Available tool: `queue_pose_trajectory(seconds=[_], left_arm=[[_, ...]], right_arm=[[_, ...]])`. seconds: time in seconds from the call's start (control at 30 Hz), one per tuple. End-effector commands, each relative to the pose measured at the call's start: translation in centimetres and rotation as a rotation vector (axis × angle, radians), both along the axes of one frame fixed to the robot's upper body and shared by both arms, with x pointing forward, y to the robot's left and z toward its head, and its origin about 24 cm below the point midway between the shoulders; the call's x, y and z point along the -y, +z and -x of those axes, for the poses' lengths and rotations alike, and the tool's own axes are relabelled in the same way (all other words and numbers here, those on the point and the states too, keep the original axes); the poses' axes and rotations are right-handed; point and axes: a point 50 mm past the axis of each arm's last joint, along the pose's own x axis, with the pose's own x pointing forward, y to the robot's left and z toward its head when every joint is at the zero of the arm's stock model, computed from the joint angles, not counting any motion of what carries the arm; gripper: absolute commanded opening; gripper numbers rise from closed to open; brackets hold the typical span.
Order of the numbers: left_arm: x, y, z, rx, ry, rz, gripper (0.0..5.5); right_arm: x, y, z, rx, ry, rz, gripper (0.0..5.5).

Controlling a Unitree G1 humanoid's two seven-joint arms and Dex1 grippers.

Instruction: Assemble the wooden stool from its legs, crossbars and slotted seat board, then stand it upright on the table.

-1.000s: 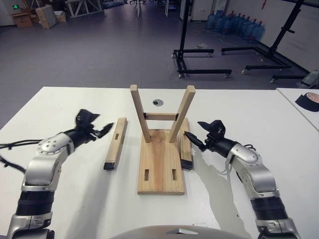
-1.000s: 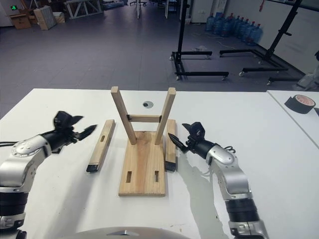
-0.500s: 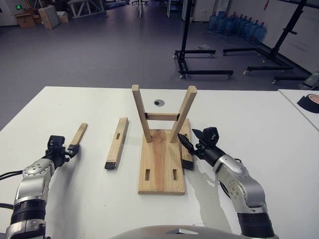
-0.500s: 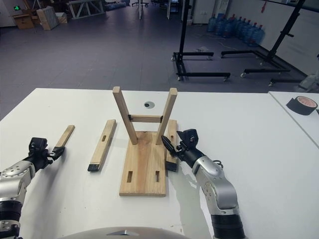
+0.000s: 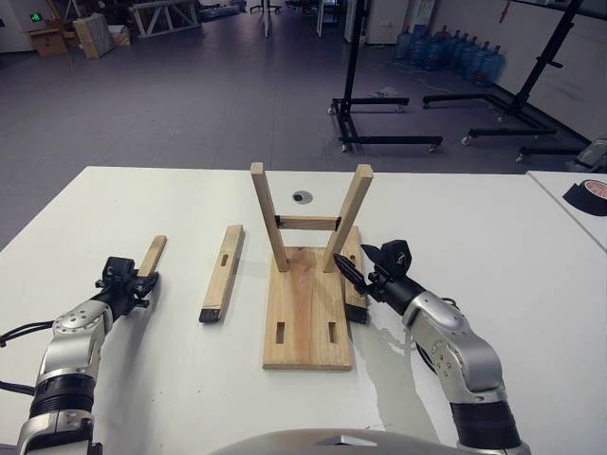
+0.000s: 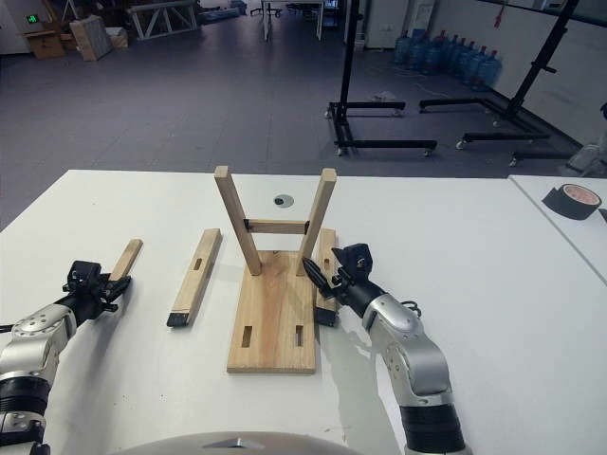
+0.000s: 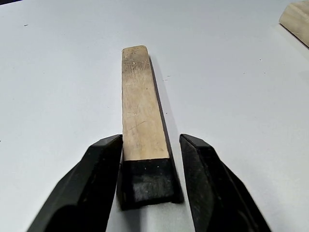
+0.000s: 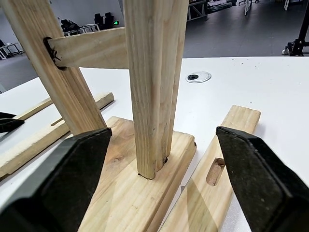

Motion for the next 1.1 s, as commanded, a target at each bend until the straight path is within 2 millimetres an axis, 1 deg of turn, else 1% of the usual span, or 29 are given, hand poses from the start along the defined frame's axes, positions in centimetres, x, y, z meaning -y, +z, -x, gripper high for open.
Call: queue_pose_trajectory(seconds=[0.03,0.07,0.1,0.2,0.27,0.33,0.4,0.43,0.47,0.5,0.53,0.57,0.6,0.63,0.67,0.7,0.77,0.87,0.97,1.1], left_arm=[[0.3,-3.0,2.0,-0.146,0.026,0.016,1.56],[0.3,-3.0,2.0,-0.142,0.024,0.015,1.38],[0.4,-3.0,1.9,-0.136,0.019,0.013,1.32],[0.8,-2.7,1.5,-0.103,0.003,-0.002,1.31],[0.9,-2.0,0.8,-0.036,0.022,-0.011,1.31],[0.5,-0.5,-0.2,0.082,0.108,0.007,1.31],[0.9,3.6,-1.7,0.374,0.148,0.054,1.31],[1.9,6.0,-2.1,0.513,0.109,0.038,1.31],[3.0,7.8,-2.2,0.619,0.056,0.035,1.3],[5.0,9.5,-2.0,0.707,-0.047,0.076,1.3],[6.9,10.8,-1.6,0.766,-0.149,0.114,1.3],[9.0,12.0,-1.0,0.813,-0.272,0.194,1.3],[11.0,12.9,-0.2,0.825,-0.414,0.288,1.3],[12.5,13.4,0.6,0.819,-0.529,0.343,1.3],[13.8,13.5,1.3,0.793,-0.644,0.369,1.3],[14.6,13.3,1.8,0.76,-0.723,0.363,1.3],[15.2,12.2,2.0,0.678,-0.834,0.273,1.3],[15.5,11.1,1.7,0.629,-0.894,0.179,1.3],[16.2,10.8,1.5,0.629,-0.951,0.107,1.3],[17.1,10.6,1.5,0.639,-1.004,0.061,1.3]], right_arm=[[-0.1,0.5,-0.2,0.021,0.005,0.014,4.0],[-0.1,0.5,-0.2,0.021,0.007,0.012,4.0],[-0.2,0.6,-0.2,0.033,0.006,0.01,4.0],[-0.3,0.7,-0.1,0.062,0.012,0.016,4.0],[-0.5,0.8,-0.1,0.068,0.024,0.008,4.0],[-0.6,0.9,0.0,0.068,0.04,-0.017,4.0],[-0.7,1.0,0.3,0.029,0.091,-0.098,4.0],[-0.8,1.1,0.7,-0.003,0.125,-0.158,4.0],[-0.8,1.3,0.9,-0.032,0.155,-0.213,4.0],[-0.9,1.5,1.2,-0.054,0.186,-0.272,4.0],[-0.9,1.8,1.4,-0.065,0.213,-0.316,4.0],[-1.0,2.1,1.6,-0.076,0.242,-0.365,4.0],[-1.1,2.5,1.9,-0.084,0.273,-0.412,4.0],[-1.2,2.8,2.1,-0.09,0.298,-0.447,4.0],[-1.4,3.2,2.2,-0.095,0.322,-0.489,4.0],[-1.5,3.5,2.2,-0.099,0.337,-0.527,4.0],[-1.8,4.3,2.1,-0.103,0.352,-0.623,4.0],[-2.2,5.4,1.6,-0.106,0.356,-0.772,4.0],[-2.6,6.1,1.2,-0.12,0.347,-0.85,4.0],[-3.2,6.8,1.0,-0.132,0.359,-0.915,4.0]])
